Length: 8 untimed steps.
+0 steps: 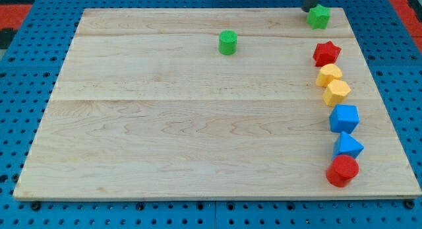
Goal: Move the green circle to the top of the red star
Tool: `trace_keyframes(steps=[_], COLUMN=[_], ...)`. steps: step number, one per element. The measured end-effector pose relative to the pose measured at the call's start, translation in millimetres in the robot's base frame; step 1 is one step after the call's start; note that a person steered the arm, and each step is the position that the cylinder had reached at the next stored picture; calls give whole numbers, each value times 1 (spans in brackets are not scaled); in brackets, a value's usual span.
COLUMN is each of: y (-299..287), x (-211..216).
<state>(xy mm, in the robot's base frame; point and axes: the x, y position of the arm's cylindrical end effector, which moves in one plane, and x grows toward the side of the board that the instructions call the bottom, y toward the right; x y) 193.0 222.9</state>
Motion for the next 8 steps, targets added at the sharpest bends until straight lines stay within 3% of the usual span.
trace_keyframes(steps=[1, 2, 4, 6, 7, 8], y=[-1, -36, -269, -116, -168, -133], x=[13, -1, 87, 102, 116, 134])
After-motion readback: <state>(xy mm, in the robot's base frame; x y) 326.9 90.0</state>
